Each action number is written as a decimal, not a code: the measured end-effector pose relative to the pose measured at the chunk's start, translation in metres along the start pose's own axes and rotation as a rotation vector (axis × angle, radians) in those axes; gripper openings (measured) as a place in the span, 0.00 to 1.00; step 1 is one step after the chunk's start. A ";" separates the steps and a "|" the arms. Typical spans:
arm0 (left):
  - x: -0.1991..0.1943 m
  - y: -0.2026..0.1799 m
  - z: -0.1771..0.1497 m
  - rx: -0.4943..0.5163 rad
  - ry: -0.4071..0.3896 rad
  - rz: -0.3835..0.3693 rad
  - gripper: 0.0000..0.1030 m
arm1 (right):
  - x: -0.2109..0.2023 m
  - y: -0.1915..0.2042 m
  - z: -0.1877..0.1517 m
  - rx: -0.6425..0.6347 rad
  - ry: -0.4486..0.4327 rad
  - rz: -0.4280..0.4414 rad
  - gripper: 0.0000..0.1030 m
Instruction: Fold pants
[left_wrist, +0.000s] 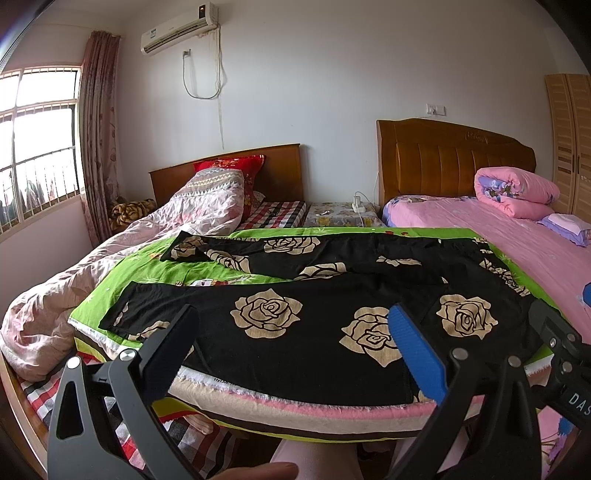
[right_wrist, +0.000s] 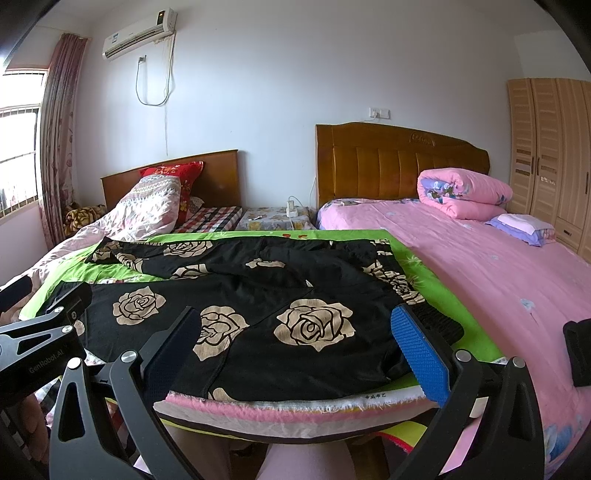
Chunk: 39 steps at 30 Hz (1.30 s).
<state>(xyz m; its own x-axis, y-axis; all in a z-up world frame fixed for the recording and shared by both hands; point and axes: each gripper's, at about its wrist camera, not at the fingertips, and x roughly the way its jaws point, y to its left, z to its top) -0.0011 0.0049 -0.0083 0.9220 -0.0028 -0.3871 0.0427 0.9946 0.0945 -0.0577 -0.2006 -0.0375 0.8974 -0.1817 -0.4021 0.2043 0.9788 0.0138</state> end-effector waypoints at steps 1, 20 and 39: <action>0.000 0.000 0.000 0.000 0.000 0.000 0.99 | 0.000 0.000 0.000 0.000 0.000 0.000 0.96; 0.003 0.004 -0.006 0.002 0.020 0.002 0.99 | 0.001 0.002 -0.007 0.002 0.014 0.004 0.96; 0.107 -0.005 -0.020 0.226 0.293 0.012 0.99 | 0.079 -0.048 0.006 -0.037 0.186 0.006 0.96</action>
<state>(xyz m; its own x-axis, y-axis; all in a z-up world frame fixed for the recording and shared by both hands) 0.0893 0.0013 -0.0685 0.7750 0.0714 -0.6280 0.1462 0.9464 0.2880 0.0056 -0.2627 -0.0646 0.8099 -0.1581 -0.5648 0.1813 0.9833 -0.0153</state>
